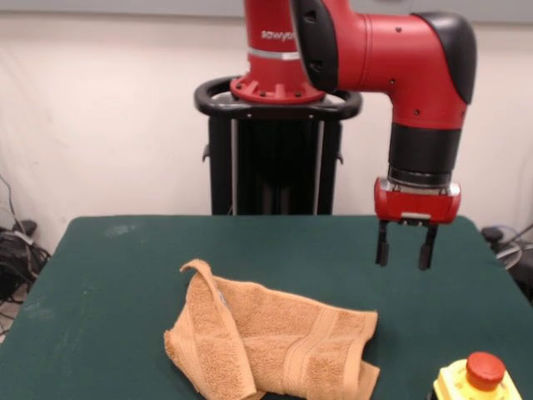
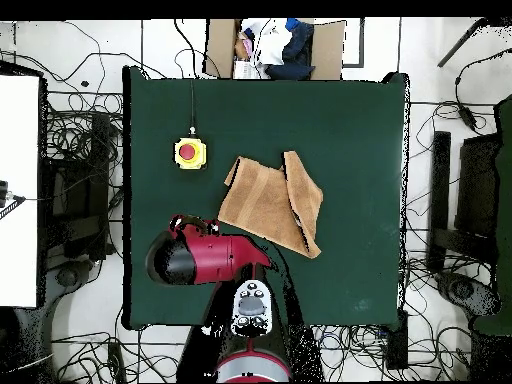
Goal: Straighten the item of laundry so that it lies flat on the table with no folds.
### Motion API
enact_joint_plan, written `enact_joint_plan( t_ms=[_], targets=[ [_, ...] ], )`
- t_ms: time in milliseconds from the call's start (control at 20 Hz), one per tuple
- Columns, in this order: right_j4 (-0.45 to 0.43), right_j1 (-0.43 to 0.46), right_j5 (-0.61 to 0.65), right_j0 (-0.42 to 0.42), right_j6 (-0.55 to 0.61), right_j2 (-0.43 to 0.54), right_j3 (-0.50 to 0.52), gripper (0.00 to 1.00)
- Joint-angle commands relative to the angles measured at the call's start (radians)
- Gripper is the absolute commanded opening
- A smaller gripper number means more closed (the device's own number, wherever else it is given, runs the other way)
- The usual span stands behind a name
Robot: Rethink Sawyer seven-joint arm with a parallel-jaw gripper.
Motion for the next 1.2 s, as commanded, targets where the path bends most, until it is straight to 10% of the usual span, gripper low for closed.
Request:
enact_joint_plan(
  t_ms=[50,350,650,1200],
  targets=[
    [-0.147,0.325,-0.210,-0.086,-0.135,0.201,0.009,1.00],
    [-0.216,0.512,-0.410,-0.052,0.021,0.178,-0.047,1.00],
    [-0.220,0.508,-0.458,-0.003,0.113,0.145,-0.031,1.00],
    [-0.067,-0.040,0.166,0.169,0.148,0.010,-0.001,1.00]
  ],
)
